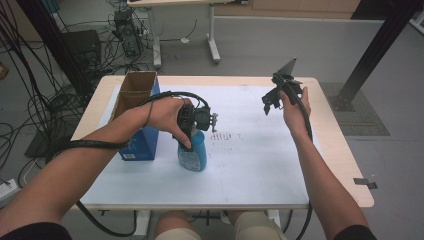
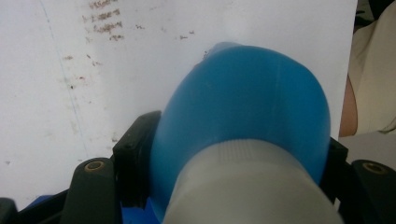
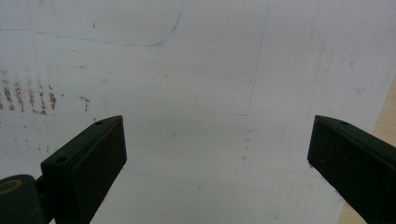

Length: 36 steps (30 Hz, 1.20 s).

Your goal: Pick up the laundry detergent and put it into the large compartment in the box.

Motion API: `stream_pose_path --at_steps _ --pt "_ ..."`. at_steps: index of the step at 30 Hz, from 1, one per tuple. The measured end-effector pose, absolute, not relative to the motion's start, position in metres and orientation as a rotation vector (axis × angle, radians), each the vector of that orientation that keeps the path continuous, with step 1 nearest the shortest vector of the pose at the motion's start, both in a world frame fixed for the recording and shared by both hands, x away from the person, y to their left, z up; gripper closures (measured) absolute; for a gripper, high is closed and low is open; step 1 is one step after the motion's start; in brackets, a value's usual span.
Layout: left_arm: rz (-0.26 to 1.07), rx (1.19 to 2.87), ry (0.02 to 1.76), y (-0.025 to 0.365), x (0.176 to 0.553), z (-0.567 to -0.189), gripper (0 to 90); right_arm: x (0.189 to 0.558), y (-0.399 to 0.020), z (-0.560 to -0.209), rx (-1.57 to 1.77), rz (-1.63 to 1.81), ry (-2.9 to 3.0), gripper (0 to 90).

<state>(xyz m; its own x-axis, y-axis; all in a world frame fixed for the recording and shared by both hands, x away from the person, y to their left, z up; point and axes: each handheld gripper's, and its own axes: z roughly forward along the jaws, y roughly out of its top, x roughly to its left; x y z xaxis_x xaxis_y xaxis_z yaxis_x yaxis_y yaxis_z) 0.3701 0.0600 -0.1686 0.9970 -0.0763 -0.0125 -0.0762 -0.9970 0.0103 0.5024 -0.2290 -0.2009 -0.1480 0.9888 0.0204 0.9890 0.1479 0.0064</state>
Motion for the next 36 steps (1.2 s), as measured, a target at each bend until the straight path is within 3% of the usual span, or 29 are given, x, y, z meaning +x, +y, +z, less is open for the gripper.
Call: stream_pose_path --at_steps 36 --pt "-0.026 3.121 -0.096 0.0617 0.3713 -0.1682 34.6 0.5028 -0.2248 -0.2019 -2.039 -0.011 -2.381 4.5"
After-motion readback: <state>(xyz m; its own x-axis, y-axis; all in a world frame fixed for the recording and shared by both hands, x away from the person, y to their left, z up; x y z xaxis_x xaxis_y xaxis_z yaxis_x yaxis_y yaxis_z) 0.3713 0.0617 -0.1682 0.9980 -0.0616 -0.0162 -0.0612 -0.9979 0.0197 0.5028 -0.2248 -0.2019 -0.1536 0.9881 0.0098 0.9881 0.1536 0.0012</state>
